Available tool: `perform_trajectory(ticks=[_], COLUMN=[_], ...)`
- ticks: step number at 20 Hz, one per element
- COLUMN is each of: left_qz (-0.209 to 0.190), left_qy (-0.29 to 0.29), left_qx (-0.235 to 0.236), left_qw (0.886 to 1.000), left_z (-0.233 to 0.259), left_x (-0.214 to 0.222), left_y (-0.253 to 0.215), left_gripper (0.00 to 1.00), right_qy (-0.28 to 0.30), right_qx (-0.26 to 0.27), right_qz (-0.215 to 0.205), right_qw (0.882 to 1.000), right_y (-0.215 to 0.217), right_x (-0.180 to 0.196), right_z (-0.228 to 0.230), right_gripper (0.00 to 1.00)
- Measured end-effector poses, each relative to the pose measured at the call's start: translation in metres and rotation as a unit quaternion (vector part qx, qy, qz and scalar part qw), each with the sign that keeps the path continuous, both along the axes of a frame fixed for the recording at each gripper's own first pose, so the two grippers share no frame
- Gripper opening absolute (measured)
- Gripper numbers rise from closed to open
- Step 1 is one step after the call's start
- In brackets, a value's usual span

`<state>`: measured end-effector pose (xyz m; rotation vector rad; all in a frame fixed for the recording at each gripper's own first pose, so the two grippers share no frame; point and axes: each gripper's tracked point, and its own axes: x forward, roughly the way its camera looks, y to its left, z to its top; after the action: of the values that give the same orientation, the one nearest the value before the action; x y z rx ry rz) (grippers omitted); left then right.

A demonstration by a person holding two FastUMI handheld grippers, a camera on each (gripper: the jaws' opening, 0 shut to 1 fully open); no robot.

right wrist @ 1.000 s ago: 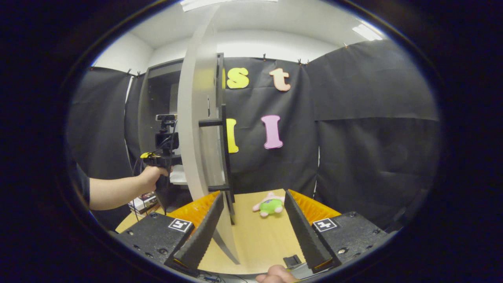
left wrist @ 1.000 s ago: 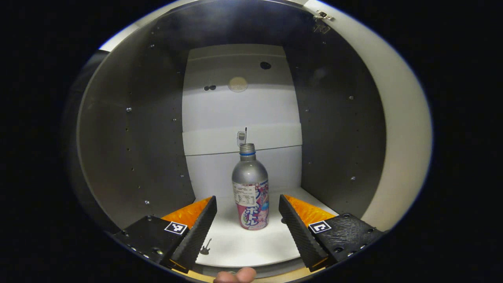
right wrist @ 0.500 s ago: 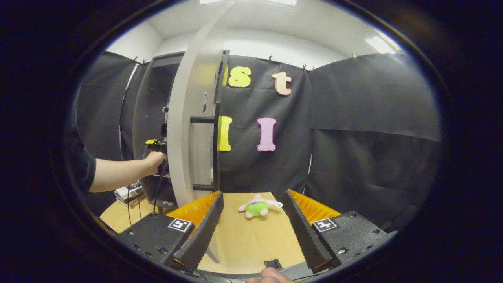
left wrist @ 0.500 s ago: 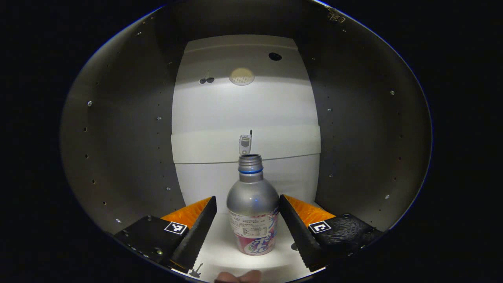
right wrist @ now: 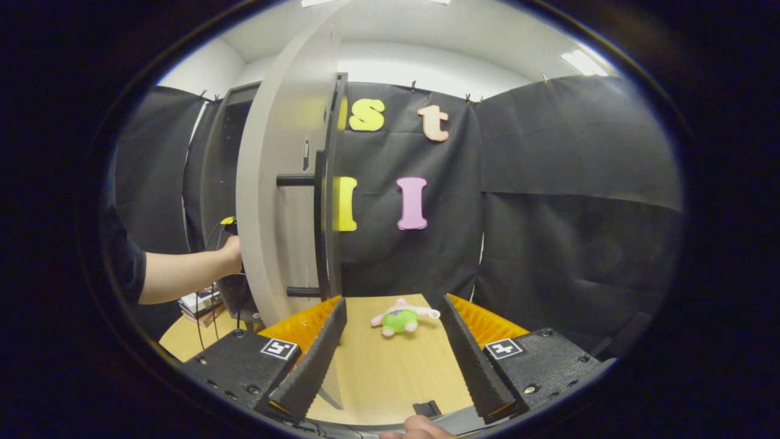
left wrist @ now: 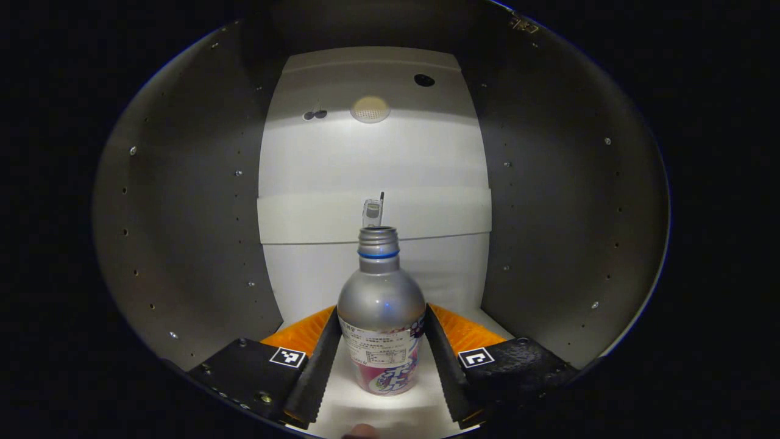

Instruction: Open the cabinet door with the right hand, grasp the bottle in the cabinet with the left hand and place it on the coaster, then close the cabinet door with the right hand.

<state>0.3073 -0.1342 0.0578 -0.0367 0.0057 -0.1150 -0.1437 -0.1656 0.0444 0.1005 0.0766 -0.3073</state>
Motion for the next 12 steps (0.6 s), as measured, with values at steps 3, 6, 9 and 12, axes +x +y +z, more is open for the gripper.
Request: perform_trajectory(ticks=[3,6,9,12], left_qz=[0.004,0.008,0.012,0.016], left_qy=[0.006,-0.004,-0.005,-0.010], left_qx=[0.006,0.002,0.001,-0.005], left_qw=[1.000,1.000,1.000,1.000], left_z=[0.006,0.016,0.024,0.029], left_x=[-0.021,-0.047,-0.081,-0.115], left_y=[0.003,0.011,0.019,0.036], left_gripper=[0.76,0.76,0.76,0.76], right_qy=[0.000,0.000,0.001,0.001], right_qx=[0.007,0.018,0.022,0.011], right_qz=[0.010,0.027,0.050,0.078], right_qw=[1.000,0.999,0.999,0.997], right_y=[0.002,0.001,0.007,0.012], right_x=[0.000,0.000,0.000,-0.001], right_z=[-0.003,-0.009,-0.013,-0.016], right_gripper=[0.97,0.97,0.97,0.97])
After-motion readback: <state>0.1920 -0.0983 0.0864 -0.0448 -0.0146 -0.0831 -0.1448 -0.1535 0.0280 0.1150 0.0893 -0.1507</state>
